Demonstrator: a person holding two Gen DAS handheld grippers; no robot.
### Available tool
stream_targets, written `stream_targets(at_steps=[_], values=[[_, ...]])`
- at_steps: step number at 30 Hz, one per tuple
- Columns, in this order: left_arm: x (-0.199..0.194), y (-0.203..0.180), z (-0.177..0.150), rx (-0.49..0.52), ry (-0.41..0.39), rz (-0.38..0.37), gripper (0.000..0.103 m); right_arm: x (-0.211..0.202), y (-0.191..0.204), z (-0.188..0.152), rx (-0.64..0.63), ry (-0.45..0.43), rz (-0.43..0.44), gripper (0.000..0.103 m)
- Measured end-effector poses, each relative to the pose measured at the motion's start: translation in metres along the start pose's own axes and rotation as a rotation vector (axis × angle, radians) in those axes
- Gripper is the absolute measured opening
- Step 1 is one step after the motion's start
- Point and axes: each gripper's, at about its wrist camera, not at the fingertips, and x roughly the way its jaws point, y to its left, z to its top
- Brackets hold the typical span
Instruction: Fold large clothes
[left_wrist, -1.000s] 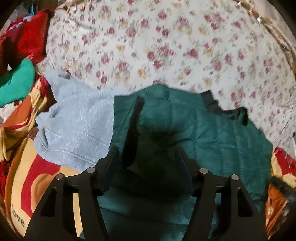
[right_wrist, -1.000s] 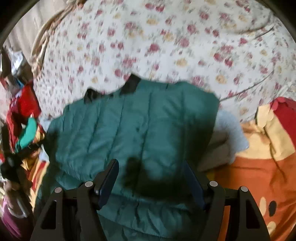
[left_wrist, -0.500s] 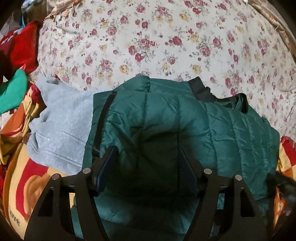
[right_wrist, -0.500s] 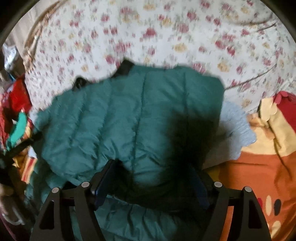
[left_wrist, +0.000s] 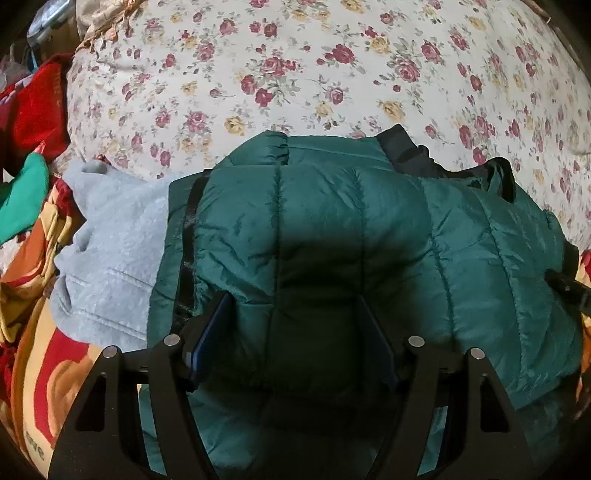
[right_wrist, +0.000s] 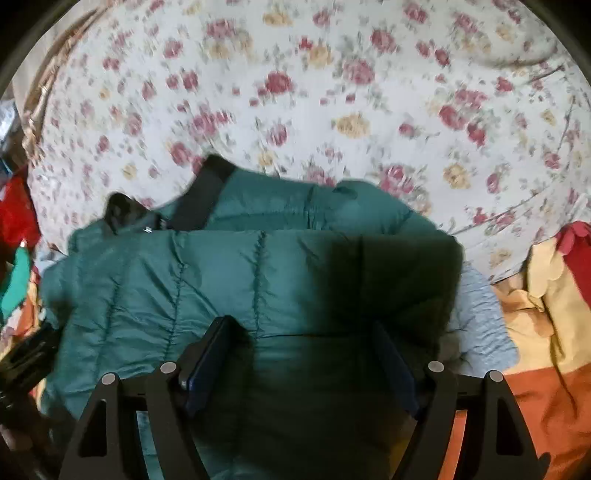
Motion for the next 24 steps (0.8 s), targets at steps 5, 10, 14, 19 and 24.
stream_targets(at_steps=[5, 10, 14, 19, 24], values=[[0.005, -0.002, 0.000, 0.004, 0.005, 0.008, 0.071, 0.005, 0.004, 0.005, -0.011, -0.004, -0.012, 0.082], [0.007, -0.002, 0.000, 0.009, 0.007, 0.012, 0.071, -0.031, 0.006, 0.001, -0.017, -0.026, 0.024, 0.081], [0.007, -0.003, -0.001, 0.008, -0.001, 0.014, 0.071, -0.067, 0.008, -0.018, -0.032, -0.052, 0.048, 0.081], [0.007, -0.005, -0.004, 0.011, -0.014, 0.021, 0.071, -0.047, 0.005, -0.046, -0.032, 0.037, 0.041, 0.081], [0.005, -0.006, -0.006, 0.019, -0.018, 0.023, 0.071, -0.012, -0.003, -0.054, 0.035, 0.068, 0.023, 0.095]])
